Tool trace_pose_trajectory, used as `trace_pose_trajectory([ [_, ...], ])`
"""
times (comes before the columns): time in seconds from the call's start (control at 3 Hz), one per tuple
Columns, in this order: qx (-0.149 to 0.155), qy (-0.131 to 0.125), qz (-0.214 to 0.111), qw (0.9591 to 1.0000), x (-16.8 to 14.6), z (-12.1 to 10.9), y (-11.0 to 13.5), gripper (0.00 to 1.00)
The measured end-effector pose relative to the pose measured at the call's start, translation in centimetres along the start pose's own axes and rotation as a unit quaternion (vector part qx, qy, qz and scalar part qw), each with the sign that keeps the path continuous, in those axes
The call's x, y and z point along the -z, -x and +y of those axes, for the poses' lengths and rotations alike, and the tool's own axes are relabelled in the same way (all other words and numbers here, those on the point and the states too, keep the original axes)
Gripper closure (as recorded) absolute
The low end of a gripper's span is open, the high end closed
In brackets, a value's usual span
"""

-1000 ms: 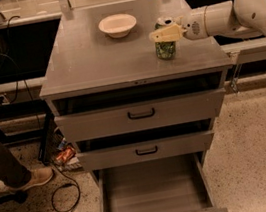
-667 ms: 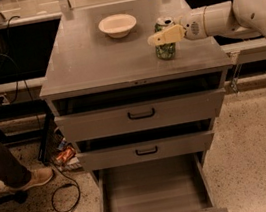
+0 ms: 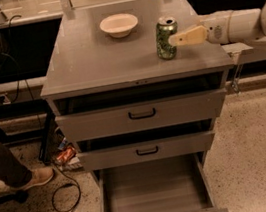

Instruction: Pick green can from bottom drawer and place on counter

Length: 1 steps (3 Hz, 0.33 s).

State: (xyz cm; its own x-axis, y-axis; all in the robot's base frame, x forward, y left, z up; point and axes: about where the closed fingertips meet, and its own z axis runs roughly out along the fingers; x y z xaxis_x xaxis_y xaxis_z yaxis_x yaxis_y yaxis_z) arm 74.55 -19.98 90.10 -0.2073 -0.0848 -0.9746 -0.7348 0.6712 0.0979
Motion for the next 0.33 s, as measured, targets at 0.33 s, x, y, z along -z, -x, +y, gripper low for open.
trace_pose_trajectory([
  [0.33,-0.009,-0.041,-0.045,0.9981,5.68,-1.96,-1.38,0.0],
])
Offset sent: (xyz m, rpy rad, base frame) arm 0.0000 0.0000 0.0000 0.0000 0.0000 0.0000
